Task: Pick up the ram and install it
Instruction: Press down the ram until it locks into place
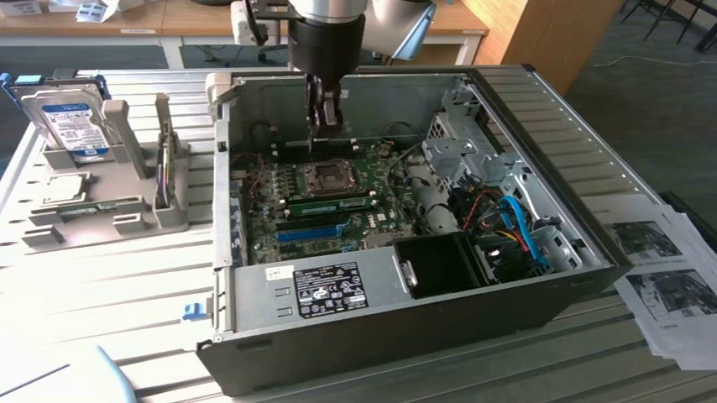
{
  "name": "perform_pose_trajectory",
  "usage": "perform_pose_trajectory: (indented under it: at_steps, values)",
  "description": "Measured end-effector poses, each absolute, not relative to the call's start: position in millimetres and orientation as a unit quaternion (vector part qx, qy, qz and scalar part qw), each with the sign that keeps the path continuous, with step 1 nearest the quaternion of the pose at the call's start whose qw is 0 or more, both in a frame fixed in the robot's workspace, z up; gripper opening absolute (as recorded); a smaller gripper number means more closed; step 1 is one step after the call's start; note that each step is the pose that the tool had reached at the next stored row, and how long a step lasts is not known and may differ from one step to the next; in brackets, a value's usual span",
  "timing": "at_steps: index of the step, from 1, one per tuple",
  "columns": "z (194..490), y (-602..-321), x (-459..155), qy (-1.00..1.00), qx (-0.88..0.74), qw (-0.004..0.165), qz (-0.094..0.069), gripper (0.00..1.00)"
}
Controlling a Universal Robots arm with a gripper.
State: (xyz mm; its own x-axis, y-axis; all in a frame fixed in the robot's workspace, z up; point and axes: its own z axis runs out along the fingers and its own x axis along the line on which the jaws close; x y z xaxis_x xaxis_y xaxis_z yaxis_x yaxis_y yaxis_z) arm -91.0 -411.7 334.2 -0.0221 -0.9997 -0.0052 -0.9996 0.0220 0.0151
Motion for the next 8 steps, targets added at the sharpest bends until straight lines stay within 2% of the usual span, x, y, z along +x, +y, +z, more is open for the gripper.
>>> perform_pose_trajectory:
  at_steps: [8]
  values:
    - [336.6, -411.7, -90.8, -0.715, 0.699, 0.003, -0.007, 0.09]
